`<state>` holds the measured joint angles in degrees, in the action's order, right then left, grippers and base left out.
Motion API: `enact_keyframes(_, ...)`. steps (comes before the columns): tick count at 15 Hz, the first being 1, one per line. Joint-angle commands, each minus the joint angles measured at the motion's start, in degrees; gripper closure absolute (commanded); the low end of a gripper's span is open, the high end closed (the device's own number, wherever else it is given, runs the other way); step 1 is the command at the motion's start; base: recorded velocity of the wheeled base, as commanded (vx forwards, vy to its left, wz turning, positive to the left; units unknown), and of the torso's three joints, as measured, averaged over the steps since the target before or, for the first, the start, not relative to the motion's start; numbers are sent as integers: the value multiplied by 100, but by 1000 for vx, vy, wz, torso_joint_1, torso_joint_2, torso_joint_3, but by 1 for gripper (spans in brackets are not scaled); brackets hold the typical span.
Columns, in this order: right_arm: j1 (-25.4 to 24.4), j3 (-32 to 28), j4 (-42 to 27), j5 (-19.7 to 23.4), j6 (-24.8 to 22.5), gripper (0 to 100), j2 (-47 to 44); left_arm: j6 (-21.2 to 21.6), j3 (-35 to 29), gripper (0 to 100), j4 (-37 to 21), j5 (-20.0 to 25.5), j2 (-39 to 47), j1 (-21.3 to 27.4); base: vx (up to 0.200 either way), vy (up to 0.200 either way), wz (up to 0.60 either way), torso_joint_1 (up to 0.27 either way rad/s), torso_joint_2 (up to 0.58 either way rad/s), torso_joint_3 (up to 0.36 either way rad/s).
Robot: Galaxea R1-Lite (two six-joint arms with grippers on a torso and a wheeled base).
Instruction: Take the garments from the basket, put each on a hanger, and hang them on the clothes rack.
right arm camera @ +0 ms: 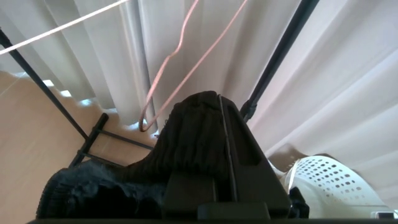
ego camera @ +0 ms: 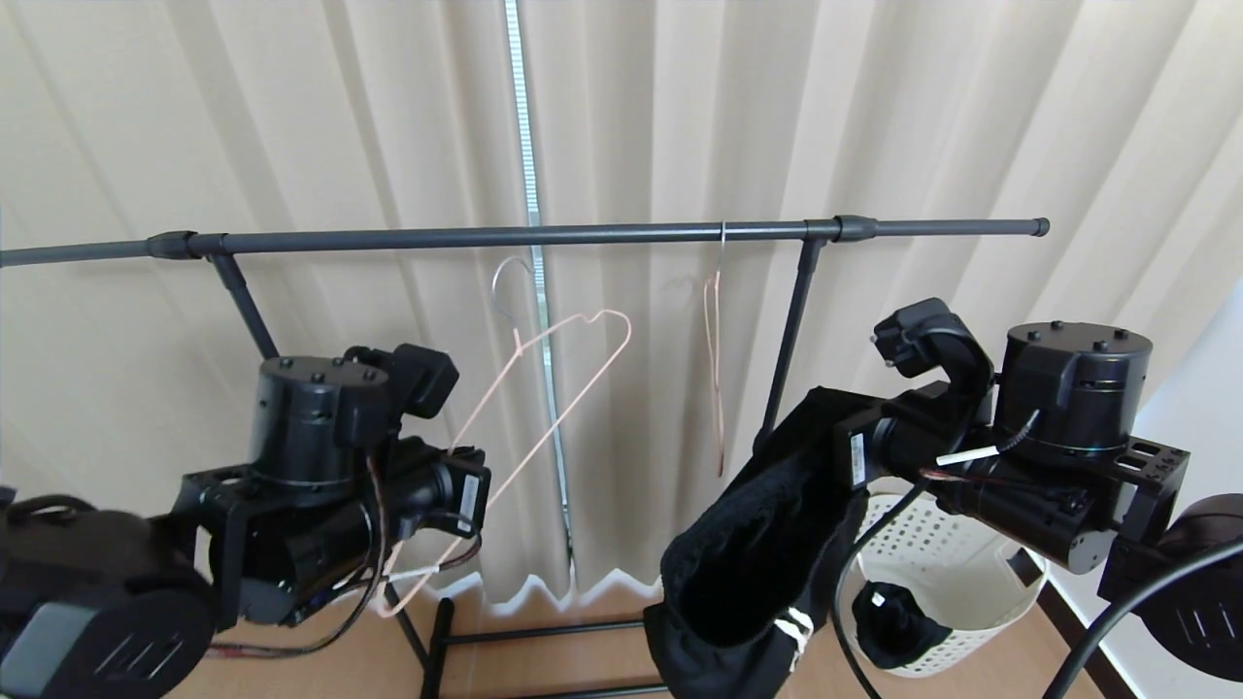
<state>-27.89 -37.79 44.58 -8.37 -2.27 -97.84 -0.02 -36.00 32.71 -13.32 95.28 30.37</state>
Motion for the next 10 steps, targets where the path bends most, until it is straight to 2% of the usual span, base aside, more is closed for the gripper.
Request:
enact_keyframes(1,-15,0,-2,-33,-46,100,20,11,752,100,333,5,-598,215,0,0,0,0,0,0)
enact_keyframes(5,-181,0,-11,-305,-134,100,-7,90,1174,100,421,128,-827,233,0,0,0,0,0,0)
enact_keyframes(8,-234,9,-2,-736,-248,100,-33,90,1429,100,667,489,-889,250,0,0,0,0,0,0)
enact_keyframes(9,-234,0,-2,-1114,-380,100,-60,99,1605,100,1053,717,-897,330,0,0,0,0,0,0)
enact_keyframes(10,-252,-9,-2,-1210,-388,100,-60,99,1657,100,1212,735,-897,373,0,0,0,0,0,0)
